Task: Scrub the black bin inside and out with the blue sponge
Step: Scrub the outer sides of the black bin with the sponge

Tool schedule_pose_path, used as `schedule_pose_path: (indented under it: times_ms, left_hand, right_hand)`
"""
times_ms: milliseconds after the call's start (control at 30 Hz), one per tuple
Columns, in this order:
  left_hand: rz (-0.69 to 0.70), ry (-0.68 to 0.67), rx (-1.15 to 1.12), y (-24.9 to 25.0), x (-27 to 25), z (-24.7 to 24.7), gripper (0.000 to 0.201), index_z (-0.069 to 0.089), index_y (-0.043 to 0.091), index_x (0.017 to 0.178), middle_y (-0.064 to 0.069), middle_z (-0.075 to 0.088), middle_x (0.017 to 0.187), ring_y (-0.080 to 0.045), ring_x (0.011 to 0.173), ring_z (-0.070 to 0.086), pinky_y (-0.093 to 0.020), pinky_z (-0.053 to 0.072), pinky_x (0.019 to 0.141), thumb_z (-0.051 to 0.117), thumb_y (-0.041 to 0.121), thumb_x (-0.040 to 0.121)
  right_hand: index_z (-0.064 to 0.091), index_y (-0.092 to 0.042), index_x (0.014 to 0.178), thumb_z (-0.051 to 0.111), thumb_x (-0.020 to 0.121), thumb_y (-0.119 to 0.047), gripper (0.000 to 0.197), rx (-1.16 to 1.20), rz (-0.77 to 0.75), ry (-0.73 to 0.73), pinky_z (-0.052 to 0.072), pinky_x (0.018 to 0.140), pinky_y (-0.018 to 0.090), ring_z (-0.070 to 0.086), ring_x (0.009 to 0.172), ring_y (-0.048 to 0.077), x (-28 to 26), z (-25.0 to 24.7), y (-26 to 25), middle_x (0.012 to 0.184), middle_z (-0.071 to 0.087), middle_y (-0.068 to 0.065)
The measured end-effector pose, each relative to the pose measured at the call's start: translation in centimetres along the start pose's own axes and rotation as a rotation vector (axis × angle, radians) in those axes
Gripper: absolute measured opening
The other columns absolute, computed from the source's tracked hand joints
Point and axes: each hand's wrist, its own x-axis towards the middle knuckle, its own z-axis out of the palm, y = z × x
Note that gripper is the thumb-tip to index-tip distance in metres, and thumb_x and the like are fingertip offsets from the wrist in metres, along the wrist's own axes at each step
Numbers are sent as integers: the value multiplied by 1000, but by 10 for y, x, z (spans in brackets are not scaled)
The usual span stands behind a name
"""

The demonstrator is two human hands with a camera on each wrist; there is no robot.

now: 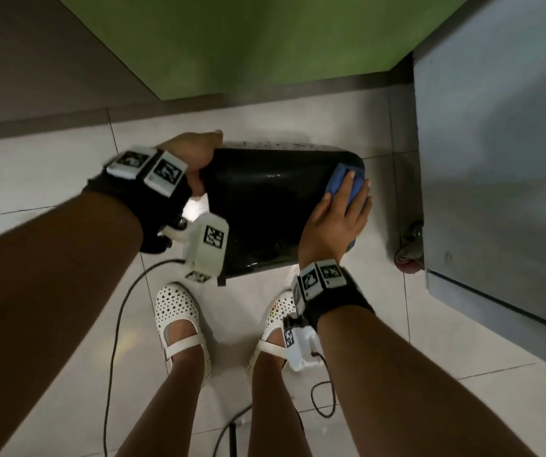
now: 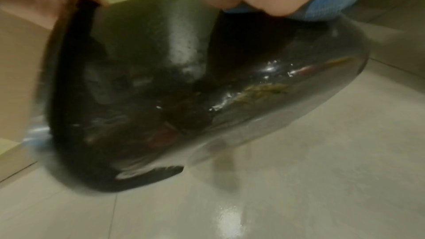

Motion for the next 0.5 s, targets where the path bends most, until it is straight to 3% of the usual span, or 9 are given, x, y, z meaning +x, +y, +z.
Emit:
schedule_pose_path:
  times_ms: [67, 133, 233, 333, 433, 500]
  left_hand:
    - [-5, -94, -118, -10, 3, 2, 34, 51, 9, 116, -6, 63, 100, -17, 78, 62, -28, 57, 65, 42, 34, 95]
    - [-8, -159, -203, -22, -5, 7, 34, 52, 9, 115, -7, 65, 100, -17, 84, 64, -24, 58, 60, 38, 34, 97]
    - [85, -159, -262, -33, -19, 14, 47, 45, 7, 128, -13, 60, 122, -24, 103, 63, -30, 59, 75, 35, 40, 96]
    - [224, -100, -146, -39, -21, 15, 66, 38, 13, 132, -12, 55, 129, -26, 114, 57, -45, 47, 99, 39, 55, 81]
    - [326, -88, -20, -42, -21, 11, 50, 35, 18, 130, -11, 54, 127, -24, 116, 54, -46, 41, 104, 30, 50, 92]
    - [367, -82, 38, -43, -19, 7, 48, 36, 19, 129, -8, 54, 126, -22, 117, 53, -45, 40, 106, 27, 49, 93]
  right_hand:
    - [29, -14, 145, 19, 95, -35, 55, 70, -54, -67, 16, 117, 53, 14, 143, 39, -8, -7, -5, 154, 20, 18]
    - [31, -13, 144, 23, 96, -30, 51, 125, -158, -86, 13, 114, 57, 11, 142, 42, -18, -12, -18, 153, 22, 20]
    - [43, -14, 137, 32, 95, -25, 46, 82, -339, -71, 15, 107, 61, 20, 138, 44, -28, -11, -49, 148, 34, 19]
    - [41, -17, 134, 36, 91, -27, 44, 0, -451, -69, 22, 105, 60, 34, 133, 43, -37, 0, -68, 142, 45, 16]
    - [36, -18, 132, 36, 90, -31, 44, -64, -475, -78, 30, 103, 60, 41, 131, 41, -45, 6, -78, 140, 49, 14]
    - [43, -17, 133, 34, 90, -31, 46, -109, -481, -121, 32, 102, 61, 42, 130, 41, -46, 8, -80, 139, 50, 14]
